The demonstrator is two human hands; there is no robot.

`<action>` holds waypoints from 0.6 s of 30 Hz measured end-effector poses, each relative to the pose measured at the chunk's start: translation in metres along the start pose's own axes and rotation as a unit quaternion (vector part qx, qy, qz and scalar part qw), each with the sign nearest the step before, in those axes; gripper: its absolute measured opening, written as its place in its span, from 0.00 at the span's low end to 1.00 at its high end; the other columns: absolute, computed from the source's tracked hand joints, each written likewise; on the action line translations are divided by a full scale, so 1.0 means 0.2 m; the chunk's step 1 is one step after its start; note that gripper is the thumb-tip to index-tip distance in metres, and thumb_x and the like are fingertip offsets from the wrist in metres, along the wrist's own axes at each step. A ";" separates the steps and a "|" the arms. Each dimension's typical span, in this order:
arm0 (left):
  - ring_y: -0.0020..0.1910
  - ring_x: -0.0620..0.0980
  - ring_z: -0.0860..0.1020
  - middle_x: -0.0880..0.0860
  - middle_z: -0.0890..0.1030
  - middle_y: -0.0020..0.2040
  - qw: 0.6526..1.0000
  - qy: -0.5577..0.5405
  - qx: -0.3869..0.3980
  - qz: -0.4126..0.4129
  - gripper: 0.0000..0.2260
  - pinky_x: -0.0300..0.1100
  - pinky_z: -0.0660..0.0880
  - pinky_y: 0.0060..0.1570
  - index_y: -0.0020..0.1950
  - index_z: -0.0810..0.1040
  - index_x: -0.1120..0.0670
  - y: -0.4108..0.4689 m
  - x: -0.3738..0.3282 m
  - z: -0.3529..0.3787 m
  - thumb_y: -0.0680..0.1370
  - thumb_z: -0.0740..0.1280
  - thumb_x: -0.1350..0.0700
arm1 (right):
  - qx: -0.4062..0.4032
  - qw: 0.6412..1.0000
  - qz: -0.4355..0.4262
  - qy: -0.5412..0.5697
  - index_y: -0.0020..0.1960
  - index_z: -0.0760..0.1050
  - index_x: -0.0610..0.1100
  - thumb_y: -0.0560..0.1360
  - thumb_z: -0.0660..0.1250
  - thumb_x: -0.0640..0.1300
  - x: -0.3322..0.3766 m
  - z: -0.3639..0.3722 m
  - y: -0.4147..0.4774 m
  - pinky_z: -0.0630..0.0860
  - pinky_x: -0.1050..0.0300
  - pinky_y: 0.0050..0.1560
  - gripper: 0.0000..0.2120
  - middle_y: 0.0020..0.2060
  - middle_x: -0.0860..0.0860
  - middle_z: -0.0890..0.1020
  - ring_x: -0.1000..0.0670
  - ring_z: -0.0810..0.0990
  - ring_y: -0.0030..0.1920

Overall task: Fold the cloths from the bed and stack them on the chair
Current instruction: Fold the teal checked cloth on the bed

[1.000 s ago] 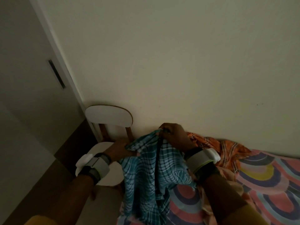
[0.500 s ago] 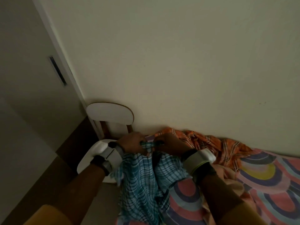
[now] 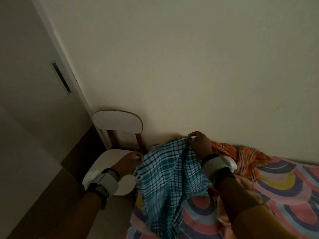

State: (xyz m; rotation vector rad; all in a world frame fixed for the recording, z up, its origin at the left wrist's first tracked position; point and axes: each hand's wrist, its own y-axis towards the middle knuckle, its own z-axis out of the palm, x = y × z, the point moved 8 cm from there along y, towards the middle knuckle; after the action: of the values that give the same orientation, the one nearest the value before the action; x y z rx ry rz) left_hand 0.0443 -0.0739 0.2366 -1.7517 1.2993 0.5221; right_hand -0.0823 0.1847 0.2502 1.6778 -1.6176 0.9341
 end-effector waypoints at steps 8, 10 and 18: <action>0.40 0.54 0.76 0.58 0.76 0.41 0.957 -0.279 -0.073 -0.038 0.12 0.44 0.73 0.39 0.42 0.76 0.58 0.00 -0.10 0.14 0.72 0.72 0.50 | -0.042 0.985 -0.012 0.165 0.48 0.76 0.40 0.66 0.75 0.38 0.15 0.21 -0.32 0.79 0.54 0.44 0.13 0.41 0.47 0.82 0.50 0.81 0.41; 0.33 0.53 0.80 0.60 0.80 0.38 0.939 -0.325 -0.102 -0.053 0.06 0.38 0.77 0.30 0.42 0.79 0.62 -0.02 -0.11 0.20 0.74 0.70 0.59 | -0.016 0.961 0.050 0.271 0.47 0.77 0.40 0.65 0.77 0.37 0.13 0.30 -0.40 0.81 0.53 0.44 0.13 0.41 0.44 0.83 0.47 0.82 0.42; 0.45 0.59 0.77 0.65 0.76 0.55 0.900 -0.417 -0.091 -0.087 0.14 0.47 0.78 0.41 0.60 0.73 0.68 0.00 -0.14 0.26 0.75 0.58 0.74 | 0.004 0.929 0.125 0.349 0.38 0.79 0.46 0.66 0.75 0.35 0.04 0.41 -0.47 0.80 0.41 0.51 0.09 0.40 0.42 0.84 0.41 0.83 0.44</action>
State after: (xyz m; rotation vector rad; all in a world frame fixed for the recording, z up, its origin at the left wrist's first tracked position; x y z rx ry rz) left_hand 0.0432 -0.0159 0.2298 -1.4841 0.4910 1.1576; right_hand 0.0168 0.1173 0.2148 0.9651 -1.3293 1.4584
